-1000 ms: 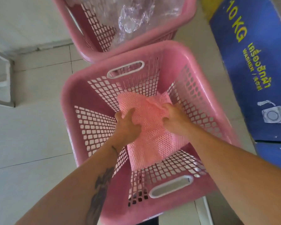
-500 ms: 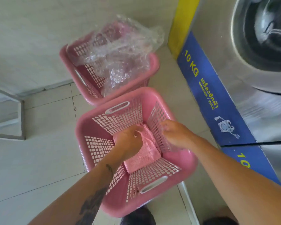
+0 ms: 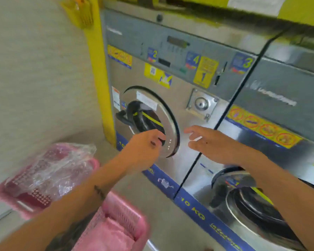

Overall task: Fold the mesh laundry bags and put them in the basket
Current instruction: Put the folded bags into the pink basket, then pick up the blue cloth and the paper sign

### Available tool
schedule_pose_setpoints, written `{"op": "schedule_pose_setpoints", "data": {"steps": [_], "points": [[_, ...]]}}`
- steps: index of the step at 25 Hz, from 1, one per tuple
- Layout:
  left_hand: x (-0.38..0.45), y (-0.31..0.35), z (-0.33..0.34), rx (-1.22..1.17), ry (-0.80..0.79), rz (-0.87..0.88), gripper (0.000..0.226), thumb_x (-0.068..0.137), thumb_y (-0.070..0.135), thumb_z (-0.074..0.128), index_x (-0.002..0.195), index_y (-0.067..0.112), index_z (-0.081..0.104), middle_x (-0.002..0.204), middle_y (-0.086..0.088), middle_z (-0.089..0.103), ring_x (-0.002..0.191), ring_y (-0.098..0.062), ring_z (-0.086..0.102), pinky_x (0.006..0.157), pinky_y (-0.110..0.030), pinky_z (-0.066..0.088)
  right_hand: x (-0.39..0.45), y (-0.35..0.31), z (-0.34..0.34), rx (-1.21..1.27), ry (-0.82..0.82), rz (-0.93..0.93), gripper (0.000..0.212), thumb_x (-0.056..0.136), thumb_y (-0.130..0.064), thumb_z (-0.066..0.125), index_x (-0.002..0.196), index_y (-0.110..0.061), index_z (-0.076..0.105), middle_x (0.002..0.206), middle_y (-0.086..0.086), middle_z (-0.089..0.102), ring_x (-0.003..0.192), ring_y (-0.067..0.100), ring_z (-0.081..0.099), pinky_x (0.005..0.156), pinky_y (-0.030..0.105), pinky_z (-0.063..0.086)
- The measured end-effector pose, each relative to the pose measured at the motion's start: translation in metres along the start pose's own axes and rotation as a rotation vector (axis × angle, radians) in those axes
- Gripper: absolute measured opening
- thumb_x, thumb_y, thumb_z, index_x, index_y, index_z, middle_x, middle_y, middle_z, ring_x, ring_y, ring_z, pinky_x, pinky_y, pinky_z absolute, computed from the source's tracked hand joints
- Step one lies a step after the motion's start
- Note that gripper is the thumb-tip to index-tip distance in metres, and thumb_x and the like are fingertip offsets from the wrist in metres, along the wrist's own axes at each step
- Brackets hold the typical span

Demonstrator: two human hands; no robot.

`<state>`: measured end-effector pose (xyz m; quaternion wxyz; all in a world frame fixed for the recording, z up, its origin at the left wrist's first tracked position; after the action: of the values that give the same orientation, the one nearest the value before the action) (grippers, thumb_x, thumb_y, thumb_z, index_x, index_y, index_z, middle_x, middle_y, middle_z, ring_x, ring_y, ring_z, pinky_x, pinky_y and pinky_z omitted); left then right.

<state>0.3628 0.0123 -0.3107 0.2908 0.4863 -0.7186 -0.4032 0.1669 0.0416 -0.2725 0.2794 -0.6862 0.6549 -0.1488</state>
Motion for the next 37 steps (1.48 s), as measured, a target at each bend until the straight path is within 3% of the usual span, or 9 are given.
{"op": "schedule_pose_setpoints", "data": {"steps": [5, 9, 13, 17, 23, 27, 30, 35, 37], "points": [[0.036, 0.186, 0.029, 0.061, -0.176, 0.44, 0.027, 0.089, 0.004, 0.055, 0.1, 0.025, 0.069, 0.085, 0.005, 0.069, 0.066, -0.015, 0.063, 0.06, -0.021, 0.051, -0.095, 0.001, -0.161, -0.069, 0.335, -0.016, 0.039, 0.094, -0.023, 0.063, 0.131, -0.033, 0.054, 0.117, 0.001, 0.063, 0.101, 0.018, 0.064, 0.093, 0.033, 0.05], [0.058, 0.306, 0.068, 0.087, -0.265, 0.703, 0.028, 0.09, 0.007, 0.058, 0.095, 0.033, 0.066, 0.085, 0.007, 0.067, 0.061, -0.008, 0.056, 0.051, -0.015, 0.042, -0.158, 0.013, -0.256, -0.163, 0.578, 0.038, 0.041, 0.092, -0.025, 0.065, 0.131, -0.031, 0.054, 0.113, -0.003, 0.064, 0.1, 0.016, 0.064, 0.093, 0.037, 0.049], [0.089, 0.387, 0.116, 0.091, -0.329, 0.824, 0.02, 0.092, 0.018, 0.059, 0.099, 0.035, 0.066, 0.095, 0.004, 0.068, 0.077, -0.016, 0.064, 0.06, -0.021, 0.048, -0.206, 0.049, -0.329, -0.196, 0.706, 0.136, 0.039, 0.093, -0.031, 0.062, 0.131, -0.038, 0.053, 0.111, -0.013, 0.064, 0.1, 0.002, 0.062, 0.087, 0.028, 0.047], [0.126, 0.459, 0.173, 0.119, -0.345, 0.888, 0.017, 0.091, 0.028, 0.059, 0.099, 0.041, 0.066, 0.096, 0.014, 0.068, 0.08, -0.004, 0.065, 0.073, -0.025, 0.052, -0.241, 0.114, -0.397, -0.199, 0.772, 0.181, 0.039, 0.093, -0.033, 0.062, 0.128, -0.047, 0.05, 0.112, -0.017, 0.062, 0.099, -0.003, 0.06, 0.082, 0.014, 0.042], [0.18, 0.586, 0.27, 0.118, -0.445, 0.897, 0.019, 0.094, 0.024, 0.058, 0.105, 0.037, 0.066, 0.099, 0.014, 0.066, 0.072, 0.004, 0.059, 0.059, -0.01, 0.042, -0.292, 0.22, -0.524, -0.133, 0.87, 0.345, 0.041, 0.093, -0.033, 0.063, 0.13, -0.045, 0.049, 0.121, -0.01, 0.057, 0.104, 0.006, 0.06, 0.086, 0.027, 0.049], [0.191, 0.627, 0.328, 0.1, -0.567, 0.858, 0.023, 0.096, 0.022, 0.056, 0.113, 0.035, 0.065, 0.103, 0.013, 0.064, 0.079, 0.004, 0.058, 0.062, -0.008, 0.041, -0.321, 0.277, -0.581, -0.091, 0.96, 0.493, 0.042, 0.093, -0.031, 0.063, 0.131, -0.039, 0.047, 0.138, -0.002, 0.041, 0.122, 0.018, 0.044, 0.095, 0.033, 0.036], [0.194, 0.637, 0.375, 0.151, -0.671, 0.835, 0.026, 0.095, 0.027, 0.059, 0.12, 0.034, 0.062, 0.113, 0.013, 0.061, 0.101, -0.002, 0.058, 0.082, -0.016, 0.046, -0.326, 0.321, -0.602, 0.068, 1.08, 0.498, 0.041, 0.092, -0.019, 0.066, 0.128, -0.032, 0.053, 0.14, -0.001, 0.043, 0.119, 0.021, 0.048, 0.096, 0.033, 0.038], [0.199, 0.59, 0.447, 0.547, -1.115, 0.696, 0.087, 0.062, 0.07, 0.073, 0.139, 0.05, 0.037, 0.149, 0.015, 0.032, 0.139, -0.011, 0.032, 0.114, -0.035, 0.03, -0.311, 0.381, -0.609, 0.352, 1.257, 0.392, 0.037, 0.083, 0.005, 0.065, 0.099, -0.028, 0.068, 0.131, 0.0, 0.055, 0.119, 0.027, 0.055, 0.1, 0.045, 0.049], [0.202, 0.575, 0.458, 0.712, -1.075, 0.781, 0.088, 0.054, 0.073, 0.073, 0.133, 0.055, 0.038, 0.148, 0.016, 0.025, 0.14, -0.011, 0.024, 0.117, -0.042, 0.026, -0.309, 0.391, -0.617, 0.41, 1.291, 0.376, 0.038, 0.081, 0.015, 0.058, 0.087, -0.022, 0.069, 0.121, -0.001, 0.059, 0.117, 0.028, 0.056, 0.093, 0.038, 0.05]]}}
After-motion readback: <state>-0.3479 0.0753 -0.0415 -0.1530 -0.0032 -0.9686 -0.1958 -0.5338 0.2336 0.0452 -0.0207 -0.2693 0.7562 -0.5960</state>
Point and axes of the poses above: each hand's wrist, its own x-axis towards the middle knuckle, its own z-axis out of the palm, y = z × x, the point moved 6 cm from there along x, towards the middle knuckle
